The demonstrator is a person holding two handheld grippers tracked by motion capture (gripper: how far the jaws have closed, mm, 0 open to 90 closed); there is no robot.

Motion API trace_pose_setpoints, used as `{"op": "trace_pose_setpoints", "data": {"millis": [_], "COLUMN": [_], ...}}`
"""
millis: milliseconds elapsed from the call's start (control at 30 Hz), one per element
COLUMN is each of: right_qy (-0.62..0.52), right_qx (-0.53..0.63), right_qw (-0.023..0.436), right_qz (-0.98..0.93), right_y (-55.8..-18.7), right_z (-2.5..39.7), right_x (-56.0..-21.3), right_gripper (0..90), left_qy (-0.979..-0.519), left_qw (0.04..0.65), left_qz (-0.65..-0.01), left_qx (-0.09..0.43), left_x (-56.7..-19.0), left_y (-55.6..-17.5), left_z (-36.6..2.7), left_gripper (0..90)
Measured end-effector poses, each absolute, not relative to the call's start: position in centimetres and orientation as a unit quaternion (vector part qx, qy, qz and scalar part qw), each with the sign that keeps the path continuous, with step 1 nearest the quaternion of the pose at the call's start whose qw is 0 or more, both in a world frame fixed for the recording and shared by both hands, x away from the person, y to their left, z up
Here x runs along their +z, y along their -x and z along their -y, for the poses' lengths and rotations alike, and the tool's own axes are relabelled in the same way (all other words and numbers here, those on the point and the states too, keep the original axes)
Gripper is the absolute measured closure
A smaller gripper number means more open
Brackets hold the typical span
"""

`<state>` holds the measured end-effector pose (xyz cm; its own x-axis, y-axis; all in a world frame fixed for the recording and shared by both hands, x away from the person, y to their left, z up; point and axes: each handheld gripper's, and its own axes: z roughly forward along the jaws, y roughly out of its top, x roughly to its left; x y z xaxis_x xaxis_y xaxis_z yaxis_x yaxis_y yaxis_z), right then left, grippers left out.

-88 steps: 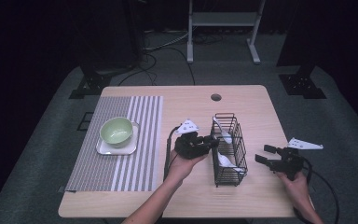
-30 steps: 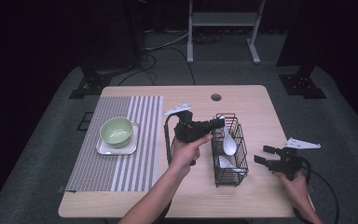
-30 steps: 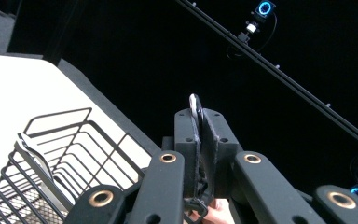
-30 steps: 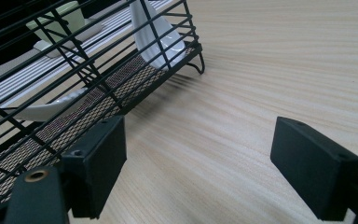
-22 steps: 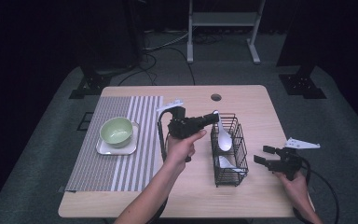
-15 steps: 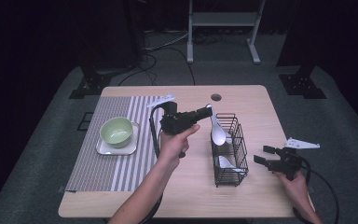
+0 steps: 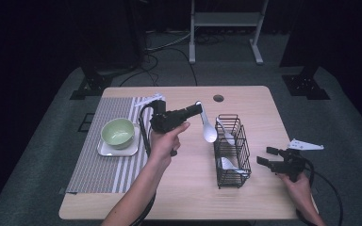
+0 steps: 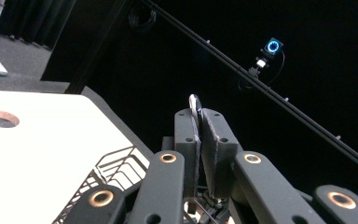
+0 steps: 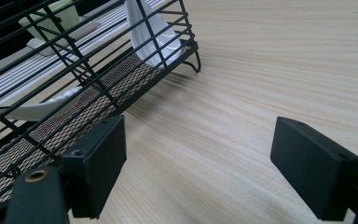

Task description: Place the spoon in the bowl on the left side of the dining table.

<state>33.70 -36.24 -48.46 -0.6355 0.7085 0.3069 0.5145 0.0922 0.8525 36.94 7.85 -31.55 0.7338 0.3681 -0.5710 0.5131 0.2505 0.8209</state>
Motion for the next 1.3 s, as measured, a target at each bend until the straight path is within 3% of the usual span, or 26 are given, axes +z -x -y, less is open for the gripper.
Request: {"op": "trace_pose_setpoints", "data": {"millis": [1300], "right_qy": [-0.424], "right_qx": [0.526], "right_qw": [0.097], "right_qz": [-0.731], "right_y": [-33.6], "right_z": [36.3], "right_x": [-48.4], "right_gripper": [17.1], "left_qy": [-0.588], "left_qw": [0.703], "left_qz": [-0.399], "left_qx": [-0.021], "left_x": [-33.1], "left_y": [-38.4], "left_z": [-14.5], "left_gripper": [85.2]}}
